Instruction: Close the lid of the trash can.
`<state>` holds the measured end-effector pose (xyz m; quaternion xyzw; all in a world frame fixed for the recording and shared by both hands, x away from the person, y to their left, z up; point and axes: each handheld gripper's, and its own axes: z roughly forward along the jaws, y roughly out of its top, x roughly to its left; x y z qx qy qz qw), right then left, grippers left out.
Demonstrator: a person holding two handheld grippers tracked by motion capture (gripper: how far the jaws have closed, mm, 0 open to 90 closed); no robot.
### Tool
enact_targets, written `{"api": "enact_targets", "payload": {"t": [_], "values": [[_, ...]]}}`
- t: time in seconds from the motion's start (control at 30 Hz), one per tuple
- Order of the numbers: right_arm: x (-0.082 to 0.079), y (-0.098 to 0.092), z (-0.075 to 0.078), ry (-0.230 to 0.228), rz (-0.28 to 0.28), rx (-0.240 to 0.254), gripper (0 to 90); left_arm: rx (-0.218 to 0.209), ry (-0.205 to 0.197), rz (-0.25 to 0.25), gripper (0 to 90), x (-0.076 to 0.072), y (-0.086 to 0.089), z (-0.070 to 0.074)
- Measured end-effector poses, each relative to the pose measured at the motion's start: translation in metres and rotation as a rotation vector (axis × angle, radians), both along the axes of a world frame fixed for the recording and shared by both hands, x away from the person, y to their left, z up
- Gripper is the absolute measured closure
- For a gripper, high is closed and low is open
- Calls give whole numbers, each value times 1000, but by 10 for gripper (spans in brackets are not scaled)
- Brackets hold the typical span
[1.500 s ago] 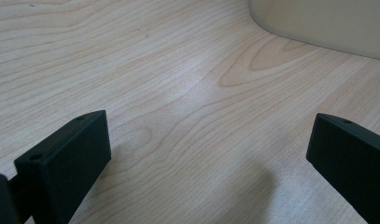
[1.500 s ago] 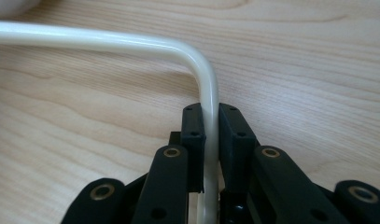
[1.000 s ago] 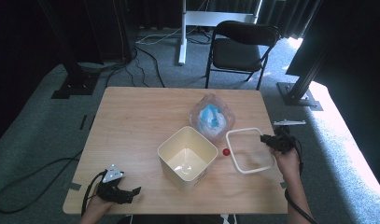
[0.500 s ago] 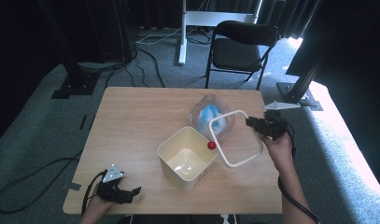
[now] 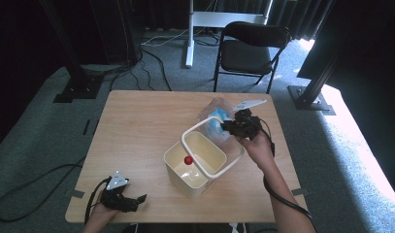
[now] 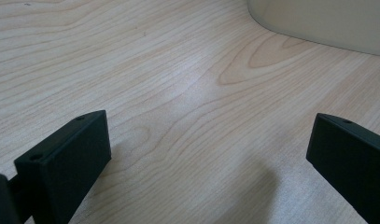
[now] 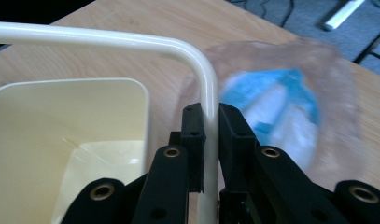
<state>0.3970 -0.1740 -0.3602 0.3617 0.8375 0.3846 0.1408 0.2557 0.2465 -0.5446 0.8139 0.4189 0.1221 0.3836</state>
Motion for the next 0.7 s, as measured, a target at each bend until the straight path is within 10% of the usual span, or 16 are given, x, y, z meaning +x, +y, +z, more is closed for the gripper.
{"api": "enact_targets", "payload": {"t": [0.7], "values": [[9, 60, -33, 109, 101, -114, 811, 3, 1, -5, 0, 1, -1, 0]]}}
